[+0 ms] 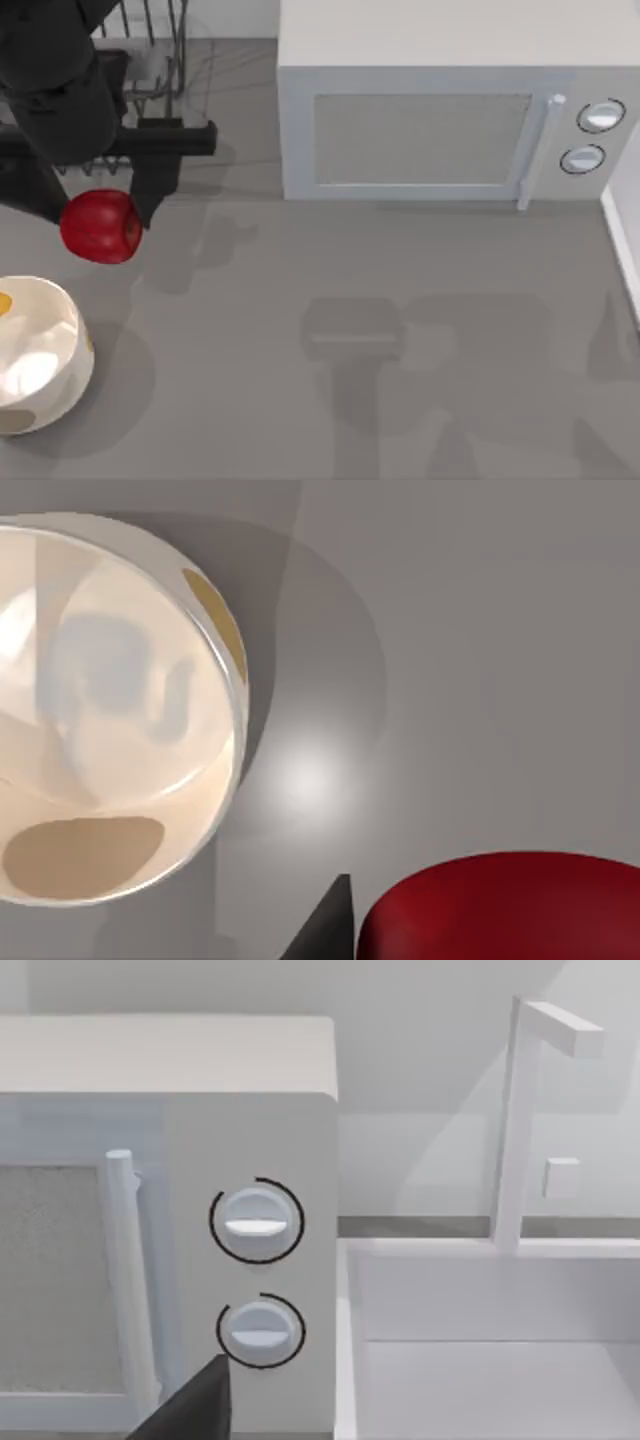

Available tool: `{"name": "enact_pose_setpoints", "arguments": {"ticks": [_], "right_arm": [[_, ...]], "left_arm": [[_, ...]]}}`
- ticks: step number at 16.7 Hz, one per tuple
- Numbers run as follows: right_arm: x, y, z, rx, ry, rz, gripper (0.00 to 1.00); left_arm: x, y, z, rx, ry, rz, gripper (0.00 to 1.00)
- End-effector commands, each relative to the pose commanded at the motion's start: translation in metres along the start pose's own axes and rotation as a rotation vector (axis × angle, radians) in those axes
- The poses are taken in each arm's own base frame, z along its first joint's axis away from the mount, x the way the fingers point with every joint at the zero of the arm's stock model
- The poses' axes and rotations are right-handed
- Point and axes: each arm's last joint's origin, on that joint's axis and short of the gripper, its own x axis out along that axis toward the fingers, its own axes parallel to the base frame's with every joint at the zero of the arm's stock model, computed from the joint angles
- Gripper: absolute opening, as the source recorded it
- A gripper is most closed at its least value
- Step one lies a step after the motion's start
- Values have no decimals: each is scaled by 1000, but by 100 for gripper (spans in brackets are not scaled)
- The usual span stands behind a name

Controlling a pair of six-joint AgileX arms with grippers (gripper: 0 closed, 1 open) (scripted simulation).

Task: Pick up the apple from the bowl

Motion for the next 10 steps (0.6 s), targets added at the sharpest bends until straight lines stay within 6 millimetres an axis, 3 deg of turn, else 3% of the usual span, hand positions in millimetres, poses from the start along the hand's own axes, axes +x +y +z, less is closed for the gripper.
{"name": "enact_pose_setpoints", "arguments": {"ticks": [2, 4, 10], "right_arm": [[0, 0, 0, 0, 0, 0, 100], [0, 0, 0, 0, 0, 0, 100], [0, 0, 0, 0, 0, 0, 100]], "left_arm": [[20, -31, -6, 0, 12, 8, 0], [33, -47, -12, 1, 17, 14, 0], [35, -50, -13, 0, 15, 12, 0]]}}
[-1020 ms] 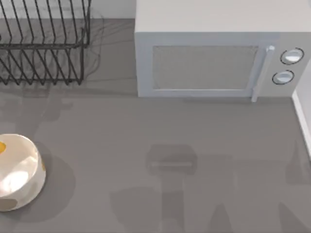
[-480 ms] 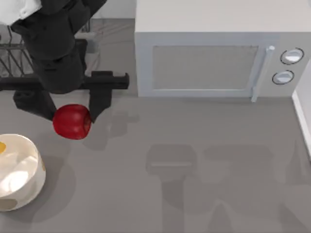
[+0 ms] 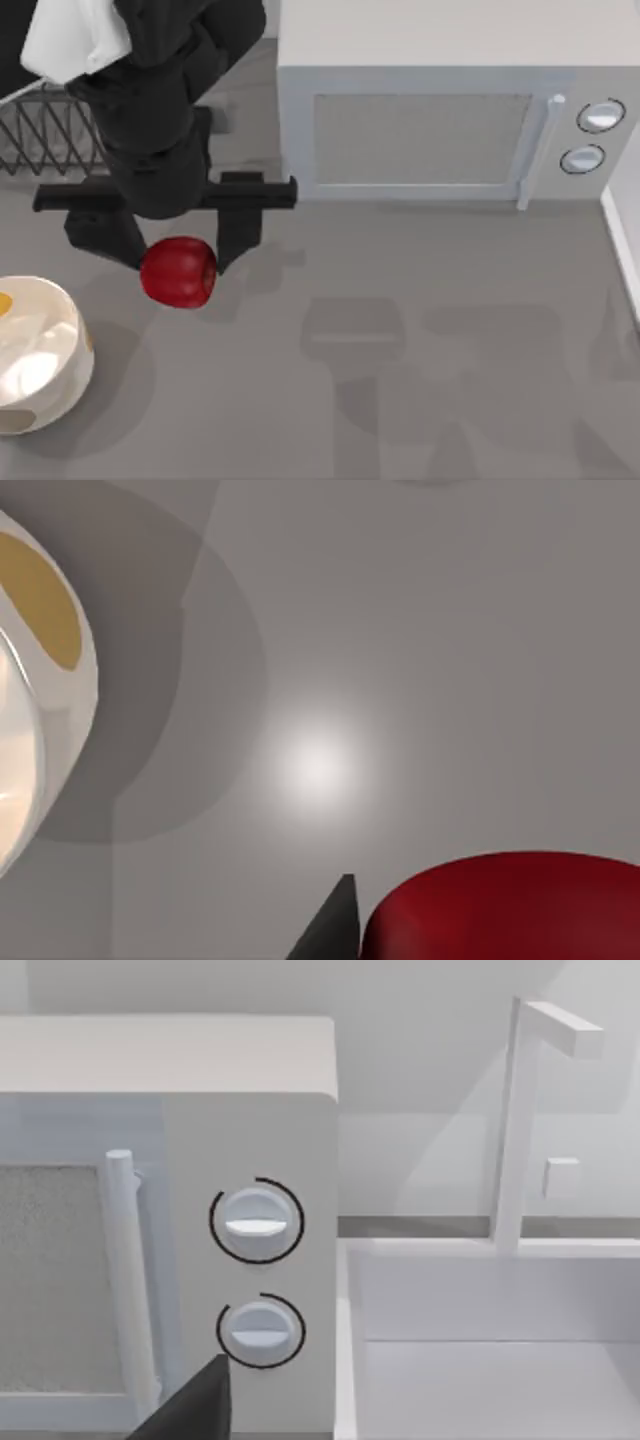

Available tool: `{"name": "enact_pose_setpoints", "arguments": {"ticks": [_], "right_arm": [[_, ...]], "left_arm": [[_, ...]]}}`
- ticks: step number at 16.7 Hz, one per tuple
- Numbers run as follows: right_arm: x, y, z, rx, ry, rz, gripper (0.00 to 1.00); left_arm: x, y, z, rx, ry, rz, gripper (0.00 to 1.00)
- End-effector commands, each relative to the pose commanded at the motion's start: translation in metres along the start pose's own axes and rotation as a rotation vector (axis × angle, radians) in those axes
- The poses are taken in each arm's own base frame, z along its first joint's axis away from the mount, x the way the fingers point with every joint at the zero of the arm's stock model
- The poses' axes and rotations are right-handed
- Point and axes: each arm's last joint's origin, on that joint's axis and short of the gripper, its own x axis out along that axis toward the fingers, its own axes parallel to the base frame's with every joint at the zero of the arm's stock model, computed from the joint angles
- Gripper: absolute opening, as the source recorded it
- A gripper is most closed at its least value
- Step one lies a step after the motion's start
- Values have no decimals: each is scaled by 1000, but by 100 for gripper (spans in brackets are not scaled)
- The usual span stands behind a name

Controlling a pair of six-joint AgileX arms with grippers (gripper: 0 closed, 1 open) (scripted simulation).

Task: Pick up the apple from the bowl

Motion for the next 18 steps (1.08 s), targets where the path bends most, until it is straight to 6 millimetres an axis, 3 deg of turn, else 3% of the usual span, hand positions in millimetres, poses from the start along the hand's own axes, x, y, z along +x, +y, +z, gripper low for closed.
{"name": "enact_pose_setpoints", "arguments": {"ticks": [3, 10, 15, 18], "right_arm": [[0, 0, 0, 0, 0, 0, 100], [0, 0, 0, 0, 0, 0, 100], [0, 0, 0, 0, 0, 0, 100], [0, 0, 0, 0, 0, 0, 100]], "left_arm": [[20, -1, 2, 0, 6, 4, 0], [102, -2, 1, 1, -5, -2, 0], [111, -1, 0, 1, 2, 3, 0], [111, -1, 0, 1, 2, 3, 23]]}}
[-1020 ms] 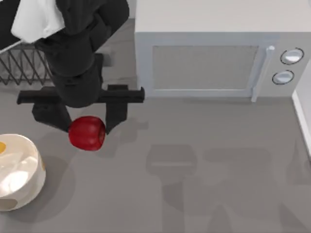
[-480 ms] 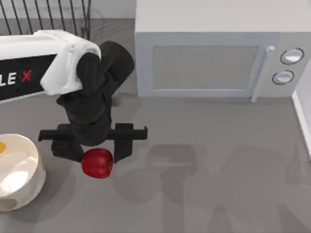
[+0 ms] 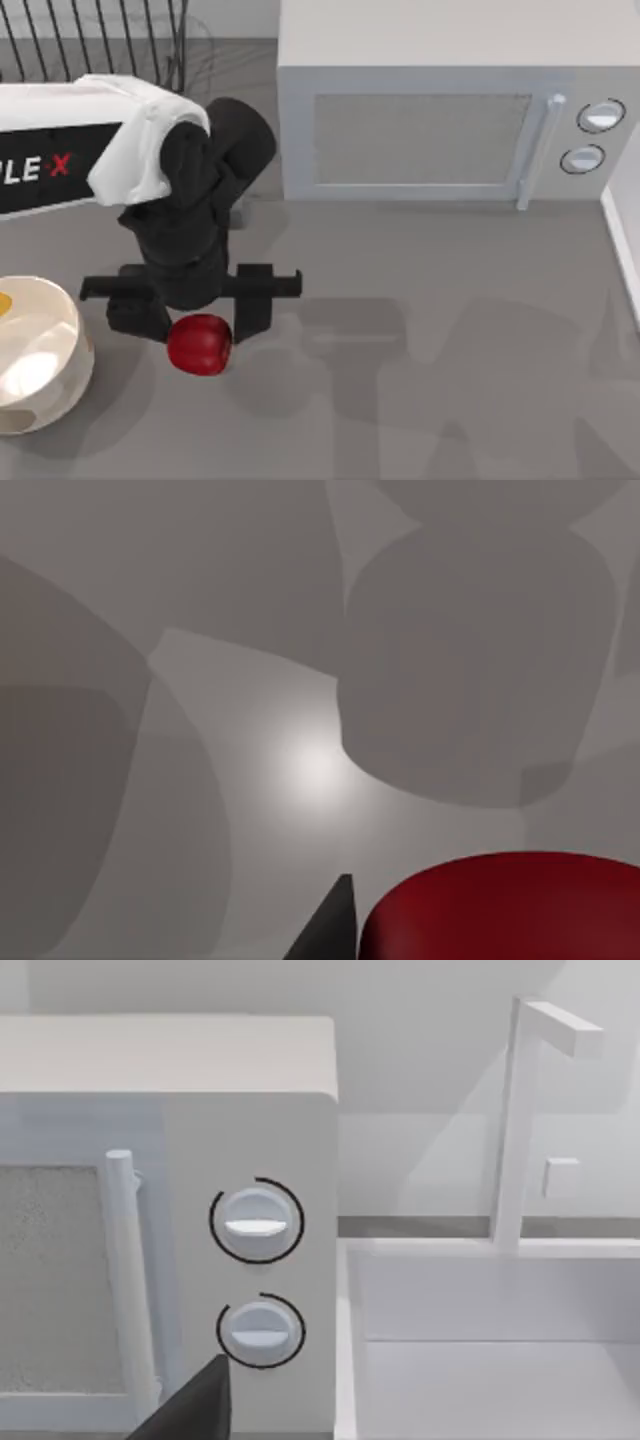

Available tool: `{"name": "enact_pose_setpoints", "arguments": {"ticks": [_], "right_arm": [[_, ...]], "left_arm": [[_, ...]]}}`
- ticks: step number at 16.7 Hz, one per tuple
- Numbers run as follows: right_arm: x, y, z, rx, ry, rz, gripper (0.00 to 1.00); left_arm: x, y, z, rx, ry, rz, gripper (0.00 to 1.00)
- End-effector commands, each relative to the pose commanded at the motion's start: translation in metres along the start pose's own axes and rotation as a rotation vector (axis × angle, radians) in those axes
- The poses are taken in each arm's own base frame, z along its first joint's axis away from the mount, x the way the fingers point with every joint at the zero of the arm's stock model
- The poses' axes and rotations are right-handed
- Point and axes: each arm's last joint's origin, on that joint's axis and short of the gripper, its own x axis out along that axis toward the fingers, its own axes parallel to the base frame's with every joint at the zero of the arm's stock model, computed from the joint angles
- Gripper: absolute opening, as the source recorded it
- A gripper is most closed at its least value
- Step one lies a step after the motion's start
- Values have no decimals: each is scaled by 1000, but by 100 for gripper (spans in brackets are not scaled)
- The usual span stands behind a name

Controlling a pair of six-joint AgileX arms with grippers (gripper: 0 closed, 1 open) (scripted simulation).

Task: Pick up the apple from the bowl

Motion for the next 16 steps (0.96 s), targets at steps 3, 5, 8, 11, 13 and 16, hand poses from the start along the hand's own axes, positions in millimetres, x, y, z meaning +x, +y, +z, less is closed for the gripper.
{"name": "enact_pose_setpoints", "arguments": {"ticks": [3, 5, 8, 11, 13, 16], "right_arm": [[0, 0, 0, 0, 0, 0, 100], [0, 0, 0, 0, 0, 0, 100], [0, 0, 0, 0, 0, 0, 100], [0, 0, 0, 0, 0, 0, 100], [0, 0, 0, 0, 0, 0, 100], [0, 0, 0, 0, 0, 0, 100]], "left_arm": [[0, 0, 0, 0, 0, 0, 45], [0, 0, 0, 0, 0, 0, 60], [0, 0, 0, 0, 0, 0, 83], [0, 0, 0, 0, 0, 0, 100], [0, 0, 0, 0, 0, 0, 100], [0, 0, 0, 0, 0, 0, 100]]}}
